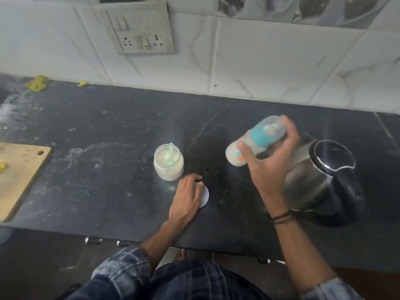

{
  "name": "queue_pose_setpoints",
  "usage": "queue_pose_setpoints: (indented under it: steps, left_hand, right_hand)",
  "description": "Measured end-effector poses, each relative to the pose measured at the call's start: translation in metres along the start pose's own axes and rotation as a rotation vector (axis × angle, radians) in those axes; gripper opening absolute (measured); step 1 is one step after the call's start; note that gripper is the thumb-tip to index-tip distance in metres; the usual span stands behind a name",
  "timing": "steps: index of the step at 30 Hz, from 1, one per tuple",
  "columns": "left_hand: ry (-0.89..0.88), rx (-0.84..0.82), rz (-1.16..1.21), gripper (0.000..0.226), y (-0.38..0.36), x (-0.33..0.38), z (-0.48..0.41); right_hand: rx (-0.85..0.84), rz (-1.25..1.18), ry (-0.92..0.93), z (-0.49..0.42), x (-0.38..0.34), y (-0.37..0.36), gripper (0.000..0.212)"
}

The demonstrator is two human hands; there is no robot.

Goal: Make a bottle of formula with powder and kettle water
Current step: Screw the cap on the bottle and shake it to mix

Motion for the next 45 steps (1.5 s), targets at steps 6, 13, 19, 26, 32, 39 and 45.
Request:
queue_pose_setpoints:
  steps: [6, 13, 19, 26, 32, 39, 45]
  left_hand:
    - [-0.016, -0.001, -0.041, 0.03, -0.001, 0.002, -0.001]
    - [-0.02, 0.035, -0.074, 0.021, 0.001, 0.002, -0.003]
    - [-0.021, 0.035, -0.08, 0.022, 0.001, 0.004, -0.004]
    - [-0.025, 0.045, -0.1, 0.024, 0.001, 0.005, -0.003]
    - [-0.031, 0.051, -0.131, 0.022, -0.001, 0.005, -0.005]
    - [-0.044, 0.052, -0.152, 0.022, -0.001, 0.005, -0.006]
    - [-0.045, 0.05, -0.169, 0.023, -0.001, 0.008, -0.006]
  right_hand:
    - [0.115, -0.155, -0.096, 0.0, 0.013, 0.0, 0.092]
    - [0.2, -0.071, -0.054, -0.001, 0.007, 0.01, 0.084]
    - [-0.164, 0.28, -0.156, 0.018, 0.069, -0.013, 0.093]
    - [-0.397, 0.545, -0.098, 0.046, 0.105, -0.034, 0.084]
    - [-0.448, 0.611, -0.104, 0.058, 0.125, -0.041, 0.082]
    - [-0.46, 0.527, -0.166, 0.06, 0.132, -0.042, 0.101]
    - [-0.481, 0.502, -0.192, 0.033, 0.115, -0.048, 0.102]
Point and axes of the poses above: each hand's wrist, its own z-axis away from the middle knuckle, its own y-axis out of the back of the hand, x = y × z, the point moved 9 cm from there along -z, towards the middle knuckle, and after that the axes turned 2 degrees about -x, right-handed, at the moved point
